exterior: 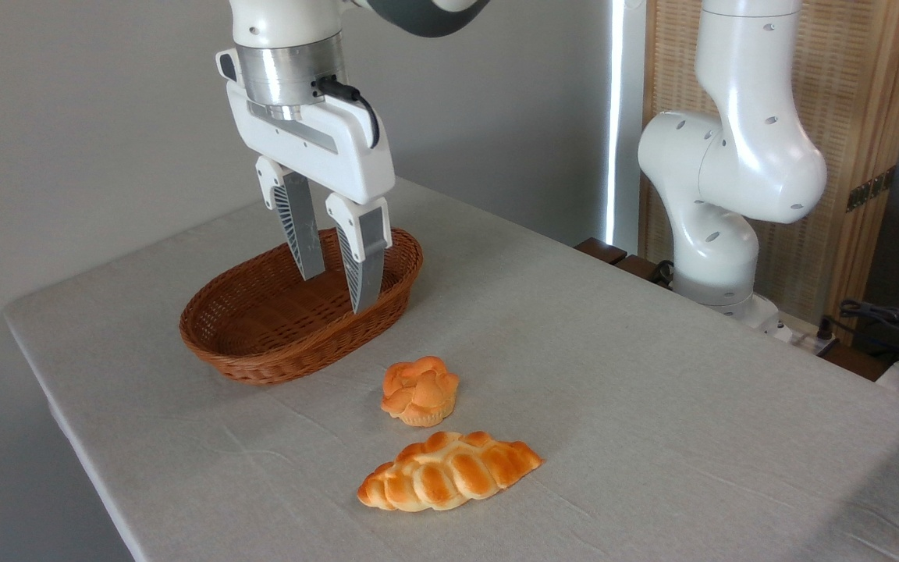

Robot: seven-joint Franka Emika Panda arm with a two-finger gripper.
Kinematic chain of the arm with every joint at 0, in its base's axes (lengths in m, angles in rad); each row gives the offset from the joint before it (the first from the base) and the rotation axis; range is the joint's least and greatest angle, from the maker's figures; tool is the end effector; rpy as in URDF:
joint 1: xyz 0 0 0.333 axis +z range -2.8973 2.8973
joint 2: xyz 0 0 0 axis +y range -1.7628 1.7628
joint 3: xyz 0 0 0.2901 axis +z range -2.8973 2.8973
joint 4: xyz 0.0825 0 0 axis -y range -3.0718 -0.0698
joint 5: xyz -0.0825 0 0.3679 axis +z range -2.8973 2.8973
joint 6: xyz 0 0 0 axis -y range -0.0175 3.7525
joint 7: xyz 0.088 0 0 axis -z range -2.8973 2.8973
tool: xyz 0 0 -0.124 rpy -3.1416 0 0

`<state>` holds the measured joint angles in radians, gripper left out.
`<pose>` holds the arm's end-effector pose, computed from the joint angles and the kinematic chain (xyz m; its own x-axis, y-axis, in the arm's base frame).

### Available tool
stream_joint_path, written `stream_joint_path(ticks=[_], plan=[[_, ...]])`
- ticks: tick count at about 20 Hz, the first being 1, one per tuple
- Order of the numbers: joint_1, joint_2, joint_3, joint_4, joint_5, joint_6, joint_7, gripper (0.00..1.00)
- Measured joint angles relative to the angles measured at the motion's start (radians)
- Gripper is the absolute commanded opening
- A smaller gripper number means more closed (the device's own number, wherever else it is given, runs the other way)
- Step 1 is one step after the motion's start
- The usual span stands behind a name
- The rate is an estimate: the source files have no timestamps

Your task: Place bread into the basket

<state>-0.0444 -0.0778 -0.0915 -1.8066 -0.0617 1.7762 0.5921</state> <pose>0.5240 -0.0794 0.5325 0.7526 -0.6549 0.0688 -0.6573 -0.7534 0.0186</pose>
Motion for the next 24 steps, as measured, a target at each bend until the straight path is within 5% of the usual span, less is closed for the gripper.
stream_joint_path(ticks=[21, 24], plan=[[-0.003, -0.001, 0.013, -0.01, -0.002, -0.026, 0.013, 1.0], [-0.001, 0.002, 0.022, -0.065, 0.009, -0.021, 0.091, 1.0]])
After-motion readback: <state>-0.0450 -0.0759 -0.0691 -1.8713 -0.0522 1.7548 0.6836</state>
